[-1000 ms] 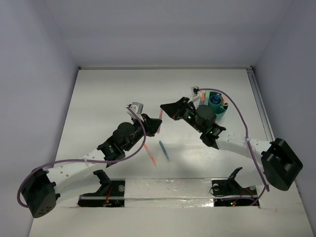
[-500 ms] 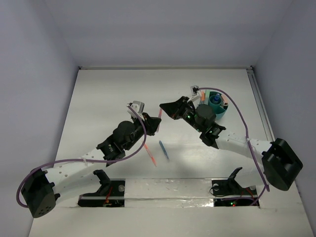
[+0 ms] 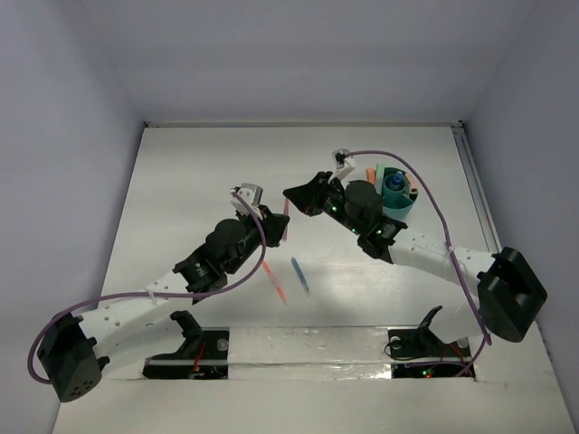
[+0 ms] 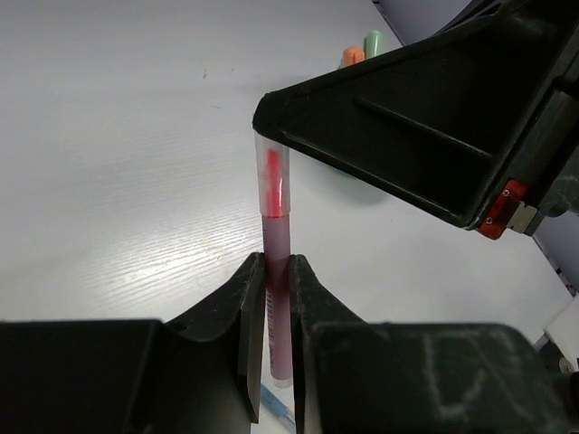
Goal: Sort the stationery into containers
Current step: Close the pen cap on the pen.
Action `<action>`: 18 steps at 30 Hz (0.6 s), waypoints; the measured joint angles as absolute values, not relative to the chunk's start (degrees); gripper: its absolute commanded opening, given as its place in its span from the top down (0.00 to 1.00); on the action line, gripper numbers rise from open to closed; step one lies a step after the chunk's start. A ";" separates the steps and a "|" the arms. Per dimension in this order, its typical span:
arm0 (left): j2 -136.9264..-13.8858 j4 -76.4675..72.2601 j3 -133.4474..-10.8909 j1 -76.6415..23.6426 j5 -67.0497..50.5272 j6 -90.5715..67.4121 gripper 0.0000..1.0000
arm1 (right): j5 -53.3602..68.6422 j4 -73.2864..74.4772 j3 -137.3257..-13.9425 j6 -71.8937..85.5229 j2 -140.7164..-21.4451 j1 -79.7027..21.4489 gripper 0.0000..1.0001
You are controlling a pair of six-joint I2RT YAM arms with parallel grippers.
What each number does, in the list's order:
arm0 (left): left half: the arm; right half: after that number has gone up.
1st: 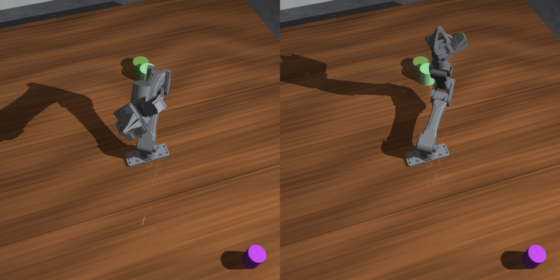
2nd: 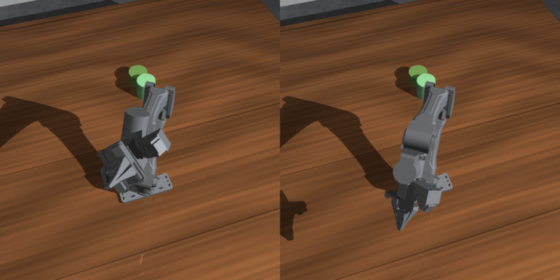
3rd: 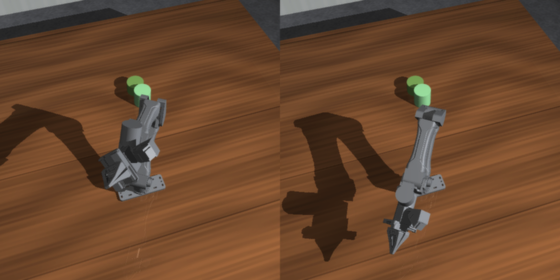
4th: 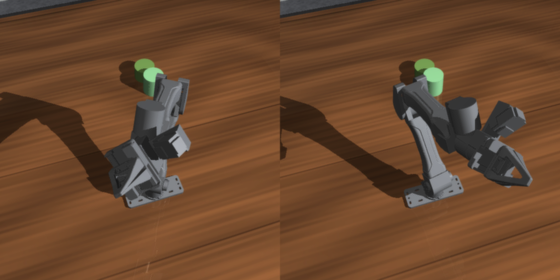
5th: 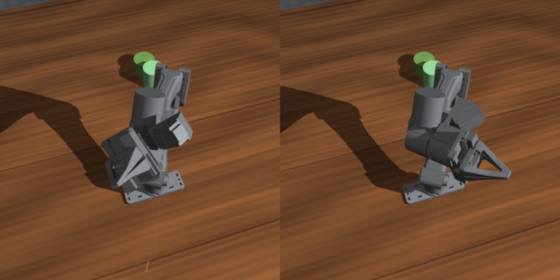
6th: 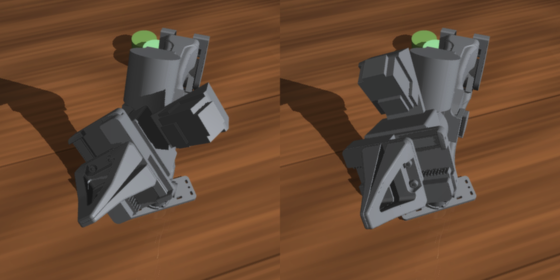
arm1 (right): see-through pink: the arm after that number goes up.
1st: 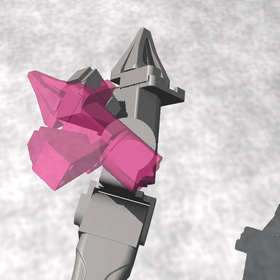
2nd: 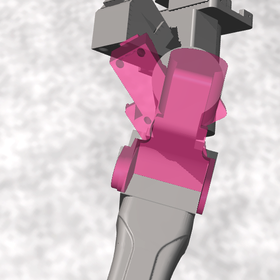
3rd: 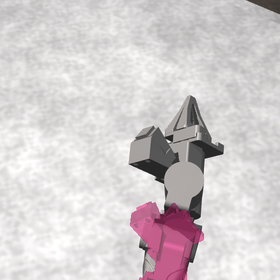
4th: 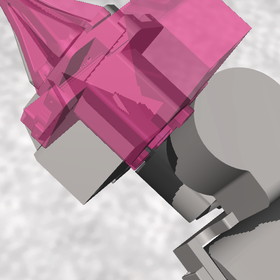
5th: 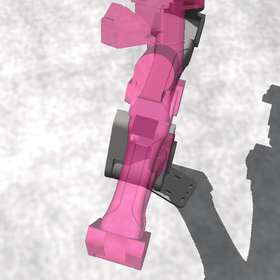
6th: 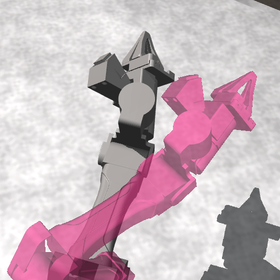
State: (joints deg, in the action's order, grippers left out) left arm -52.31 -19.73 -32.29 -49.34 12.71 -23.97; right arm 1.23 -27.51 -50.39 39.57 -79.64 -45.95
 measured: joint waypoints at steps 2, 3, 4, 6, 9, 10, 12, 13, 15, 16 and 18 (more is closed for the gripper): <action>-52.27 -18.81 -32.29 -49.25 12.58 -23.83 1.00 | 1.48 -26.57 -50.39 39.20 -79.64 -46.02 1.00; -52.25 -18.52 -32.29 -49.25 12.51 -23.81 1.00 | 1.50 -26.26 -50.39 39.05 -79.61 -46.06 1.00; -52.21 -18.20 -32.29 -49.25 12.47 -23.75 1.00 | 1.52 -25.89 -50.39 38.92 -79.57 -46.11 1.00; -52.12 -17.69 -32.29 -49.08 12.14 -23.55 1.00 | 1.54 -25.32 -50.37 38.68 -79.44 -46.17 1.00; -51.79 -17.12 -32.29 -49.01 11.68 -23.31 1.00 | 1.52 -24.38 -50.37 38.46 -79.11 -46.28 1.00; -51.68 -16.93 -32.29 -49.01 11.53 -23.20 1.00 | 1.48 -24.08 -50.37 38.30 -79.05 -46.35 1.00; -51.48 -16.36 -32.29 -49.01 11.29 -23.14 1.00 | 1.39 -23.55 -50.37 38.17 -79.05 -46.50 1.00; -51.46 -16.01 -32.29 -49.01 11.16 -23.14 1.00 | 1.32 -23.22 -50.37 38.13 -79.07 -46.57 1.00; -51.44 -15.40 -32.29 -49.01 11.09 -23.14 1.00 | 1.32 -22.81 -50.37 38.11 -79.31 -46.61 1.00; -51.33 -15.05 -32.29 -49.01 11.11 -23.11 1.00 | 1.37 -22.70 -50.37 38.11 -79.48 -46.61 1.00; -50.81 -14.00 -32.29 -48.99 11.16 -23.07 1.00 | 1.52 -22.68 -50.37 38.13 -79.85 -46.72 1.00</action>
State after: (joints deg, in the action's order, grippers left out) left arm -50.81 -14.00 -32.29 -48.99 11.16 -23.07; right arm 1.52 -22.68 -50.37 38.13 -79.85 -46.72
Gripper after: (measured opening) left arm 0.077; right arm 0.187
